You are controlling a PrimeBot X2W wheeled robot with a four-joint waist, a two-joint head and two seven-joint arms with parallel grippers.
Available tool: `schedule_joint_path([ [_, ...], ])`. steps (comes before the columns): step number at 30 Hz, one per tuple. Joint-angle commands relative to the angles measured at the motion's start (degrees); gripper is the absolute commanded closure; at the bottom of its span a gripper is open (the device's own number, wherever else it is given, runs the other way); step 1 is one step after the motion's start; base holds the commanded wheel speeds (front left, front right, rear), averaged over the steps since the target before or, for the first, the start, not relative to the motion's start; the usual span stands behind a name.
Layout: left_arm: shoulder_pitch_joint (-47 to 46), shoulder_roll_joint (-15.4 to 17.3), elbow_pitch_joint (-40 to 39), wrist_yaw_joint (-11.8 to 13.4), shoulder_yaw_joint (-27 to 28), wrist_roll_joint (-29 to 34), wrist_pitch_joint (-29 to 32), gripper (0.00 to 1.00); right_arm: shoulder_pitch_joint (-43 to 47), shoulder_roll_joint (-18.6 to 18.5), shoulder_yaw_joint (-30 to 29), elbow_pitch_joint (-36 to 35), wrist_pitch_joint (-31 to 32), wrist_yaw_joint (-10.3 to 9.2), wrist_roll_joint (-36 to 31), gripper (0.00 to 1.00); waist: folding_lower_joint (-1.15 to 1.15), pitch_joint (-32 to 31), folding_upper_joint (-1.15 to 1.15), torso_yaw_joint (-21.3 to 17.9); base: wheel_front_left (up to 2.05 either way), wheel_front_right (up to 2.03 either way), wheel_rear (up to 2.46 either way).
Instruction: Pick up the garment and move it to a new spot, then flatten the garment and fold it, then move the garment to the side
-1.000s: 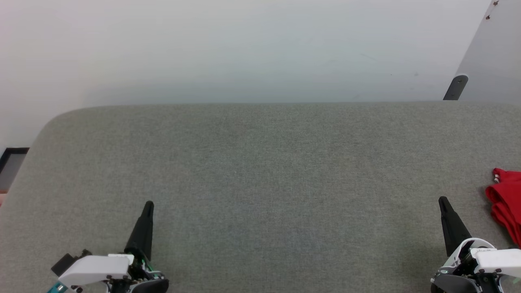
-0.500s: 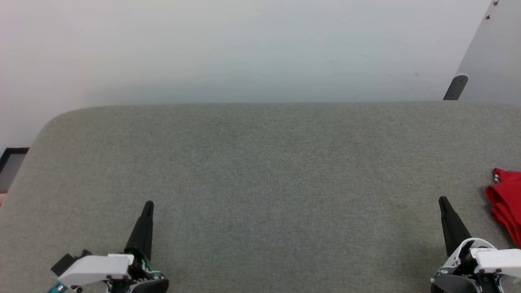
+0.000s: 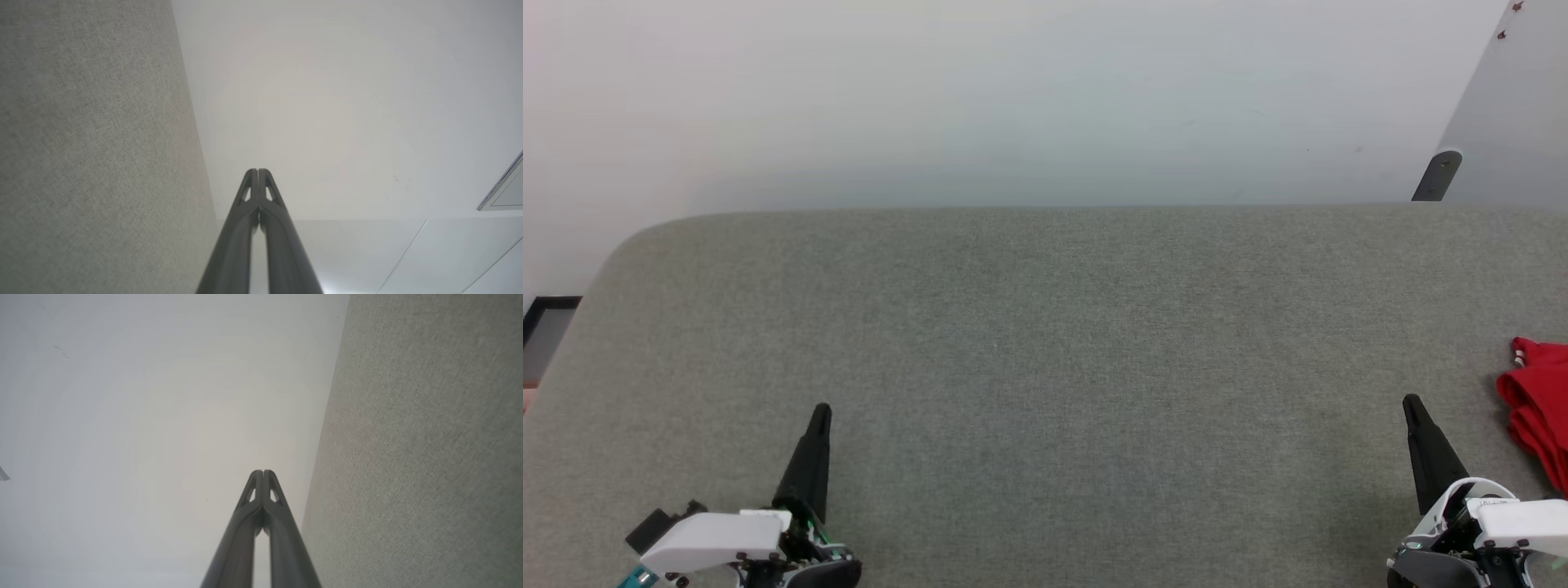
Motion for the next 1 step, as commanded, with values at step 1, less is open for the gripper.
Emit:
schedule_joint_path([
  [1, -0.6, -0.1, 0.1, -0.2, 0.2, 0.2, 0.1, 1.00, -0.2, 0.2, -0.1, 0.1, 0.1, 0.00, -0.3, 1.00, 0.00, 0.0, 0.00, 0.0, 0.00, 0.00, 0.00],
])
